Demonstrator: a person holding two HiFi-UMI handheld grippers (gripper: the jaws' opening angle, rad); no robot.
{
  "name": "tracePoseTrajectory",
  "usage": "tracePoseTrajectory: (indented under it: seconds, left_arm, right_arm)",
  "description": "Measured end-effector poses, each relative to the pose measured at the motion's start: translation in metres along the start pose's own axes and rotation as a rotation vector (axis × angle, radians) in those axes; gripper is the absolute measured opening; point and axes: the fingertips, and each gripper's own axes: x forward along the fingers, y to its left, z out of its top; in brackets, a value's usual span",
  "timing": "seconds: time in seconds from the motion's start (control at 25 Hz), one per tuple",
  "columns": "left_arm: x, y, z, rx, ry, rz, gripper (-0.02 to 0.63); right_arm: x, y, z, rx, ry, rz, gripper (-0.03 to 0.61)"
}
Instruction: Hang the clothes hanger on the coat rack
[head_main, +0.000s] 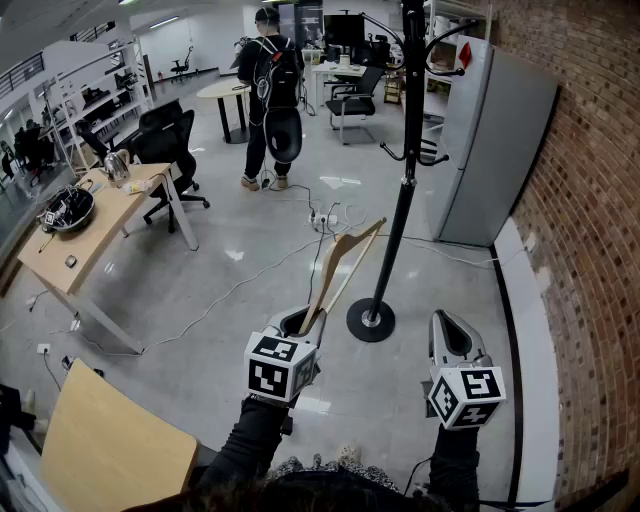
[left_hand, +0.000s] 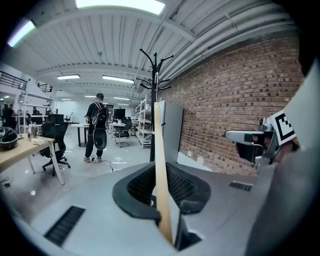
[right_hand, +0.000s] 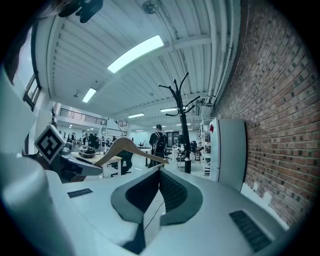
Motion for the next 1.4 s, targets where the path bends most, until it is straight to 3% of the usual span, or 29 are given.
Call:
tracePoseTrajectory:
  seconds: [0.44,0.88,1.4]
  left_arm:
    - [0.061,0.0,0.022,-0.017,-0.013,0.052,0.052]
    - [0.104,0.016,0.027,-0.026,0.01,0.07,0.052]
    - [0.207,0.056,0.056,-0.007,0.028,0.026,0.052]
  right_arm:
    - [0.042,-0.063,0.004,-0.006,-0.01,0.031,0.009]
    - [0.086,-0.084,-0.003,0.016,0.002,0.055,0.009]
    - [0.171,-0.136,0.001,0.004,0.018,-0.011,0.009]
